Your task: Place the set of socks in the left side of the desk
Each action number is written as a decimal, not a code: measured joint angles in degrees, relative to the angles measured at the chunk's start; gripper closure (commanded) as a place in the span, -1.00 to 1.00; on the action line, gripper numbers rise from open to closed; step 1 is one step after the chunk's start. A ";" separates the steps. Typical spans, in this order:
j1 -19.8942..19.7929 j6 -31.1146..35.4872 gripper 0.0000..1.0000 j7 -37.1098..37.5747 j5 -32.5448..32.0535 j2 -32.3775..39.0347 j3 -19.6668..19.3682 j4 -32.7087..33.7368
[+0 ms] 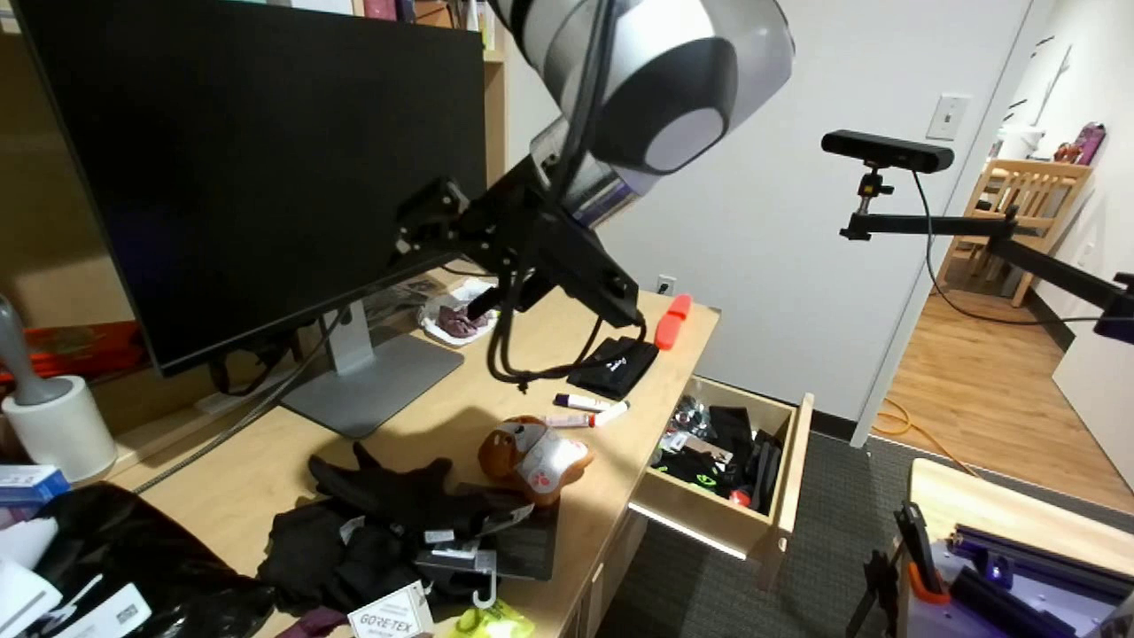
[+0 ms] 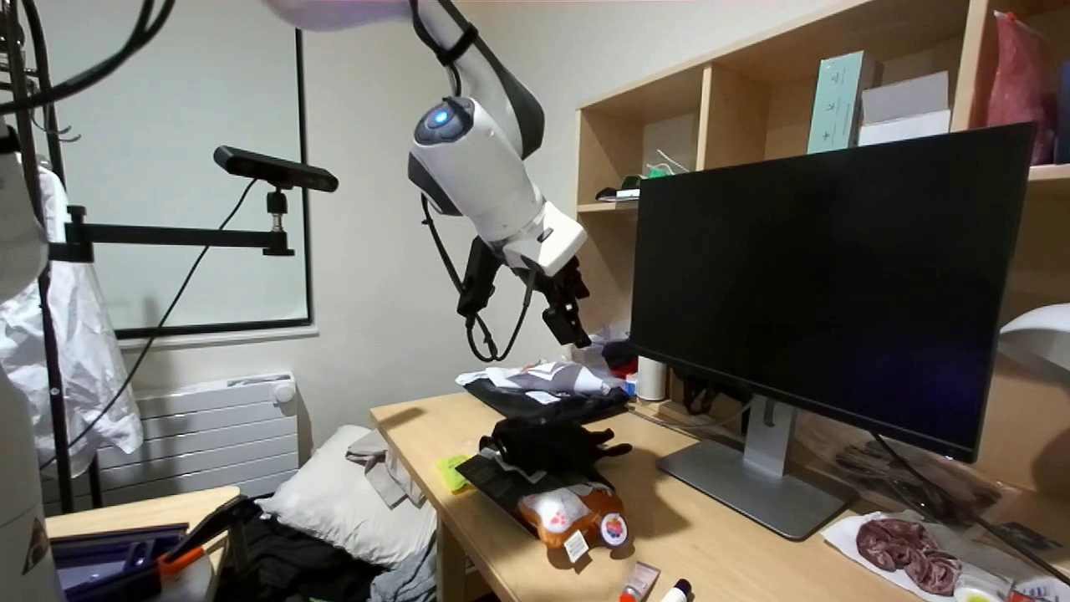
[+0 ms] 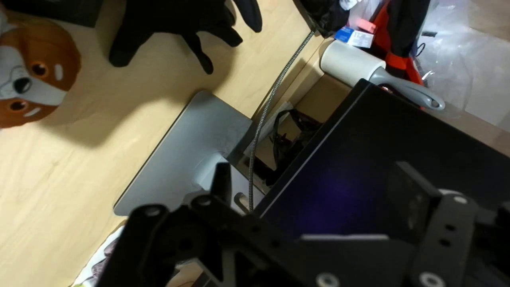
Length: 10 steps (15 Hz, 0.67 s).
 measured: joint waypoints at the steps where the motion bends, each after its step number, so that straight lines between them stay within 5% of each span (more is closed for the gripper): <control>1: 0.01 -0.01 -1.00 4.23 -4.97 -1.37 -0.56 -1.83; 6: -1.78 -1.04 -1.00 23.29 -29.20 -4.48 -5.69 -8.70; 10: -6.93 -5.88 -1.00 37.26 -49.49 -4.83 -9.03 -11.12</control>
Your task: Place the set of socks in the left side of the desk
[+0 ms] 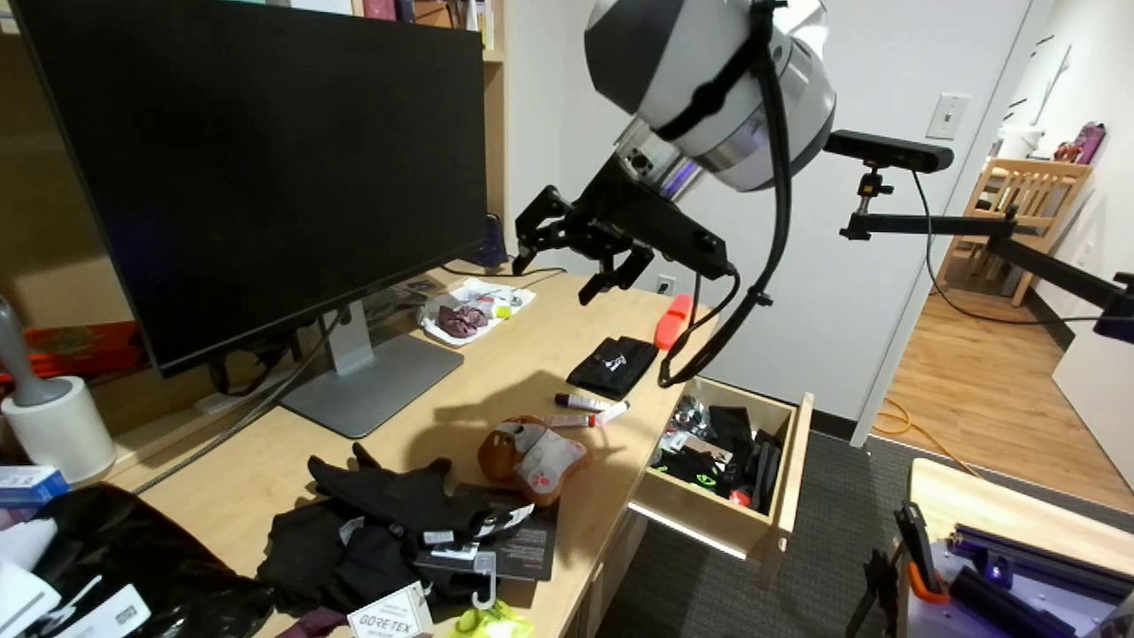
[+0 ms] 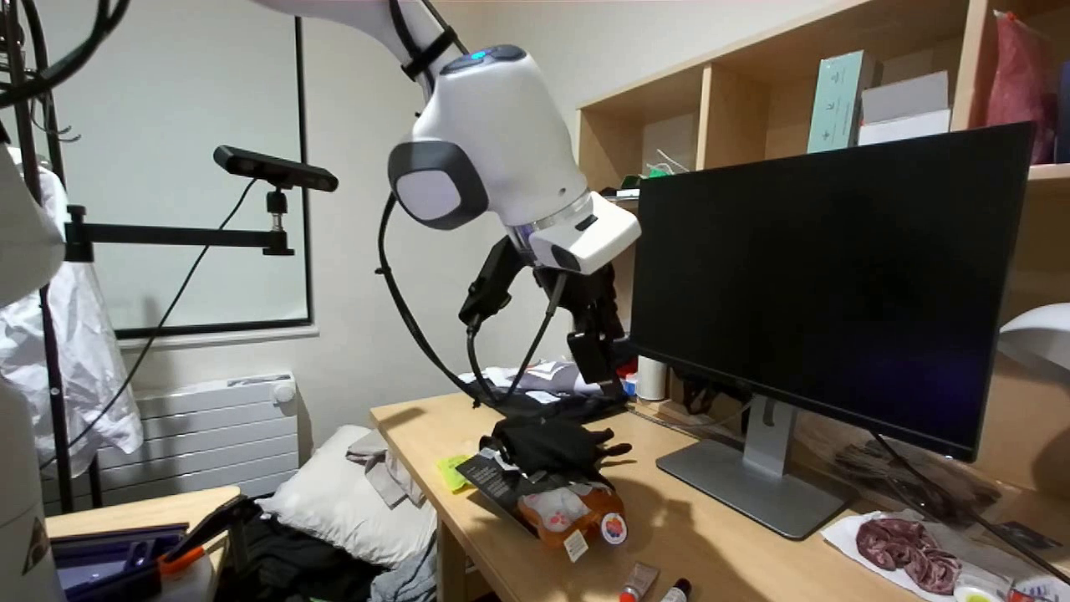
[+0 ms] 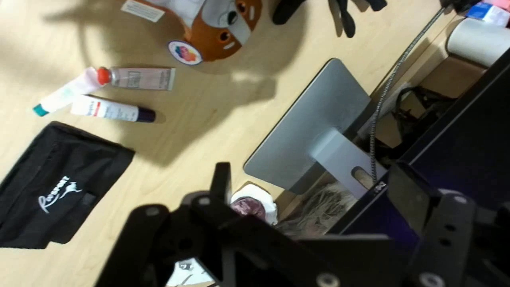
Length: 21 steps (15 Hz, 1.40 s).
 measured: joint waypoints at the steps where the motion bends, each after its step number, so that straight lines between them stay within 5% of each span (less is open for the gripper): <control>1: -1.62 -2.30 -1.00 3.21 -5.09 -0.15 -0.54 -0.03; 5: -5.46 -12.53 -1.00 12.72 -23.10 -2.24 -3.28 0.82; 12: -5.45 -36.98 -1.00 12.74 -38.62 -5.47 -6.61 3.32; 17: -5.13 -34.61 -1.00 9.26 -47.70 -4.34 -6.47 2.25; 21: -3.70 -28.11 -1.00 -3.53 -44.77 -3.64 -7.29 1.09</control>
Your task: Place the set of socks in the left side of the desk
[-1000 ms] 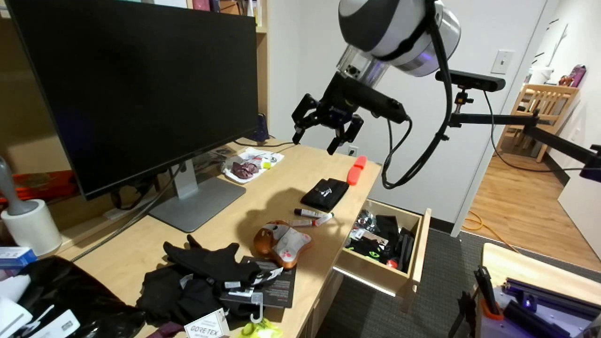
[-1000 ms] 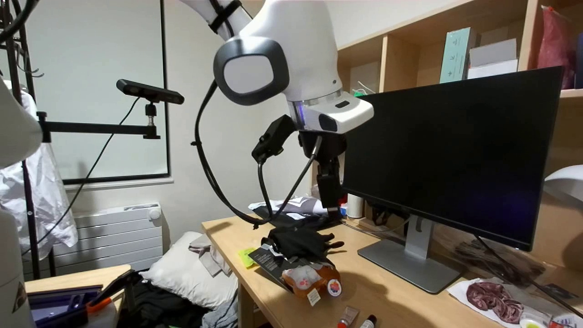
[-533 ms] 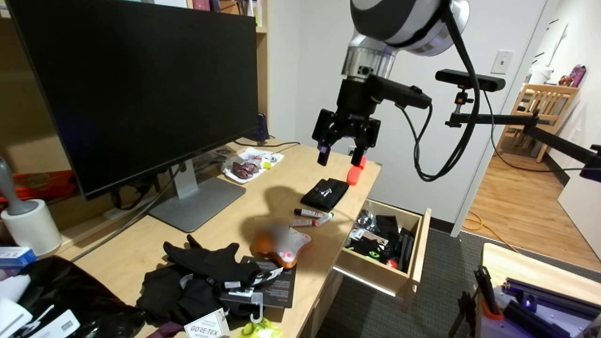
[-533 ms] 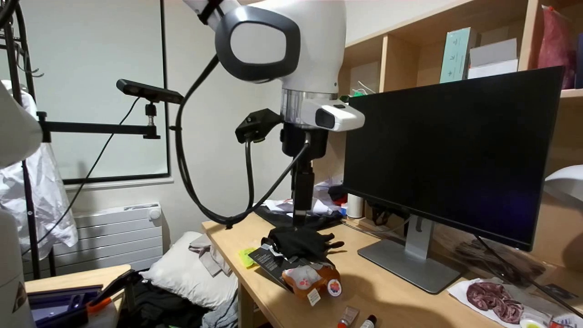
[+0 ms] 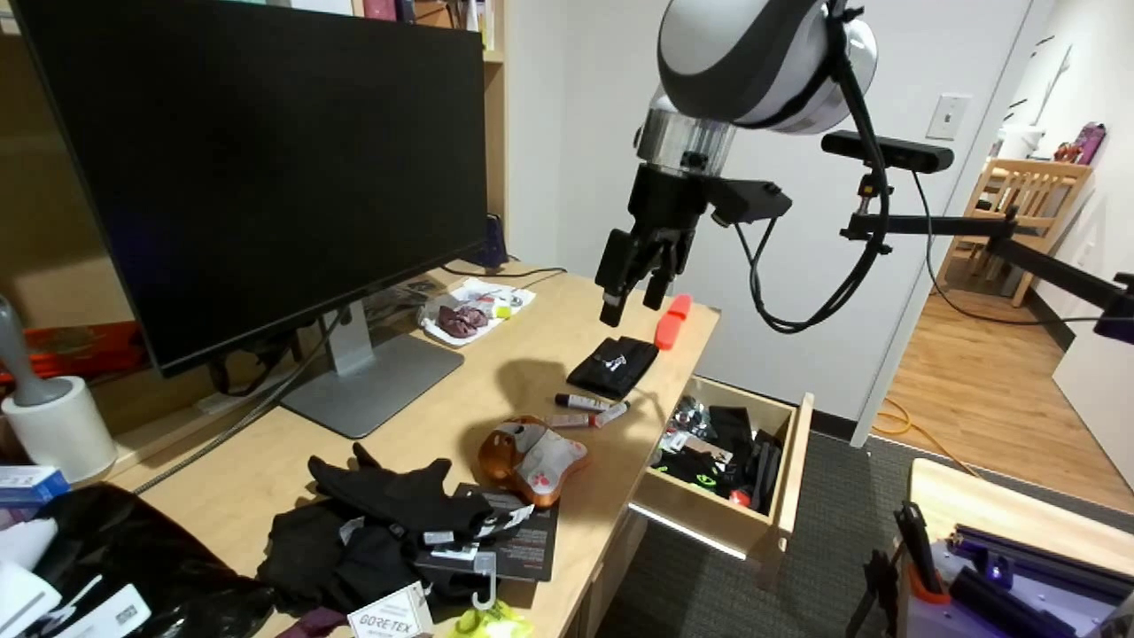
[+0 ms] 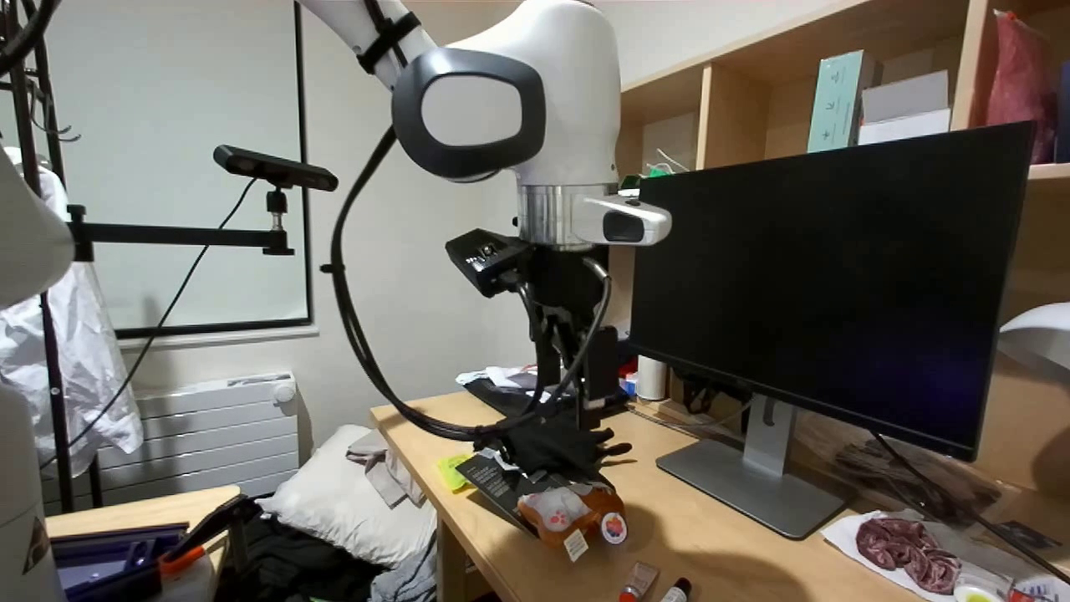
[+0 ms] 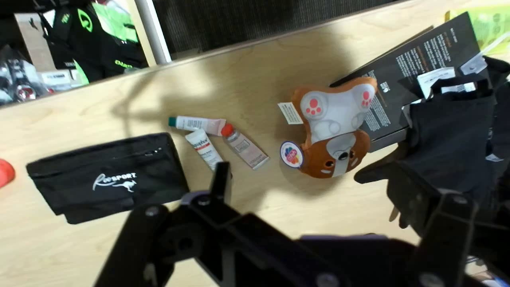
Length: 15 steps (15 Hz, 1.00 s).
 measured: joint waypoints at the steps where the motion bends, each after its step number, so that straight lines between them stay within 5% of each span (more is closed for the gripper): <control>1: 0.53 0.11 -1.00 -4.08 1.44 0.31 -0.50 -0.09; 8: 1.29 -1.82 -1.00 -23.42 2.90 2.70 -1.78 -0.10; 15: 1.06 4.88 -1.00 -22.98 -3.76 2.79 -1.91 -0.25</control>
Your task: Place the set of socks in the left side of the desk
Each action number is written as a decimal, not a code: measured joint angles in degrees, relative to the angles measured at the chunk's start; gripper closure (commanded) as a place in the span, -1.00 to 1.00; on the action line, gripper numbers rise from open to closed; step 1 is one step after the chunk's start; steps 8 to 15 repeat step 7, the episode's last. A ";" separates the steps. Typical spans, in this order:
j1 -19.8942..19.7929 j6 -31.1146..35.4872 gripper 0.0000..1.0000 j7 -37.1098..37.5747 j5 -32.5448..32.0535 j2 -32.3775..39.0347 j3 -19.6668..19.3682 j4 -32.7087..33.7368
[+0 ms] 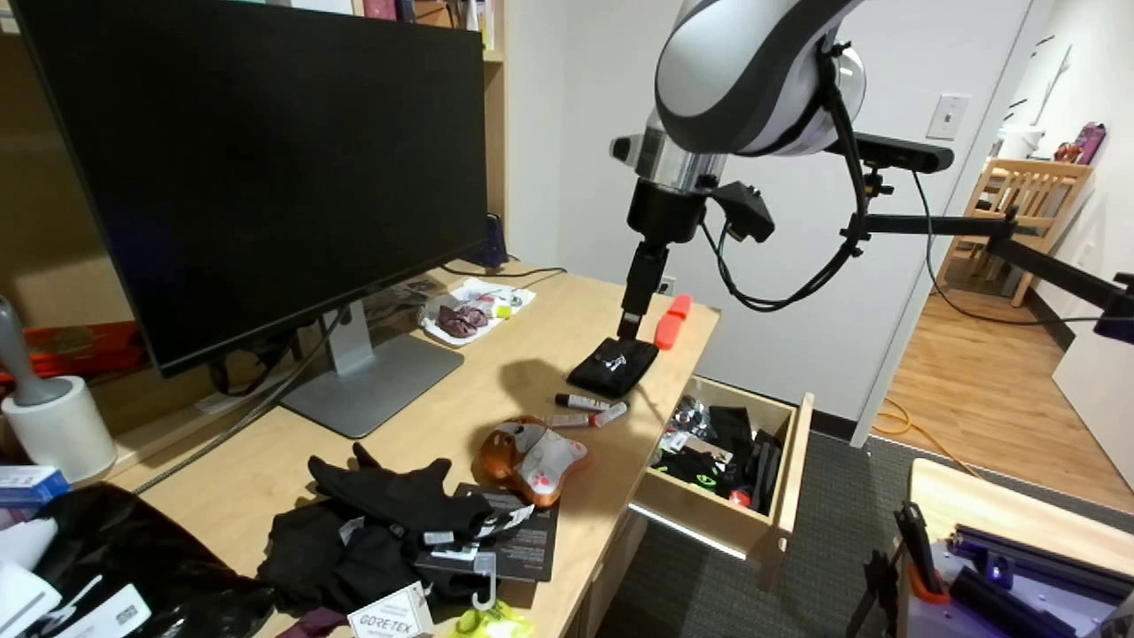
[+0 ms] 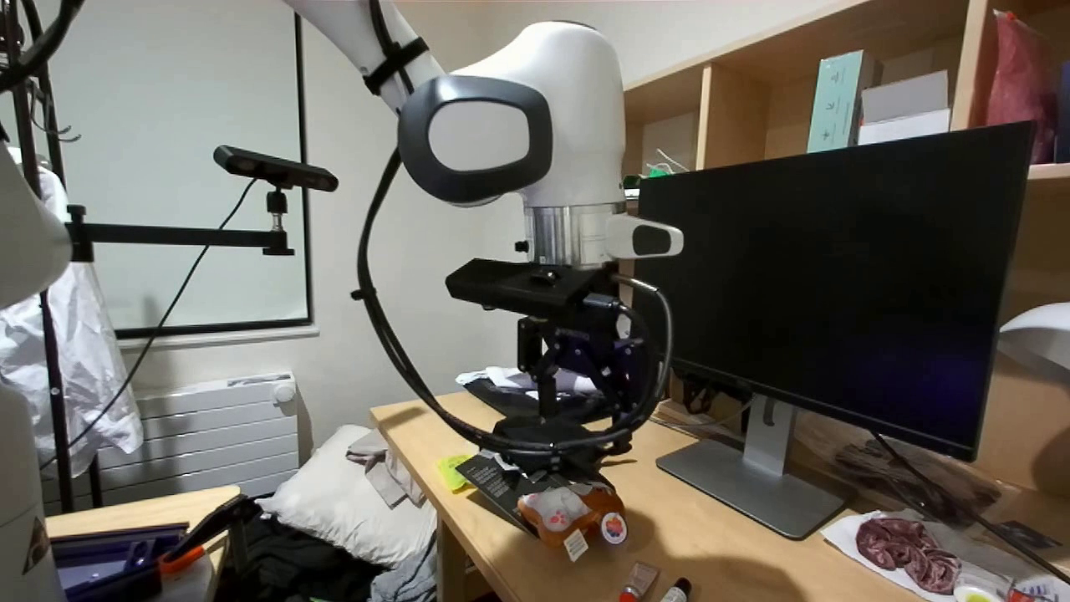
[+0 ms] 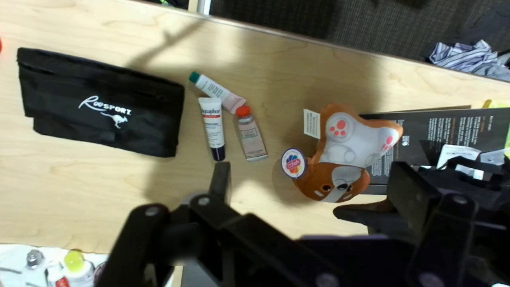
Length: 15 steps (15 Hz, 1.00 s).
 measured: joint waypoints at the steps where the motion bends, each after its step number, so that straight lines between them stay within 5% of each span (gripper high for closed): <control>1: -0.01 1.06 -1.00 0.25 -0.10 0.01 -0.05 -0.03; 6: -0.04 7.28 -1.00 5.11 -2.04 0.70 -0.12 -0.88; 15: -0.05 7.55 -1.00 5.25 -2.05 0.79 -0.12 -1.03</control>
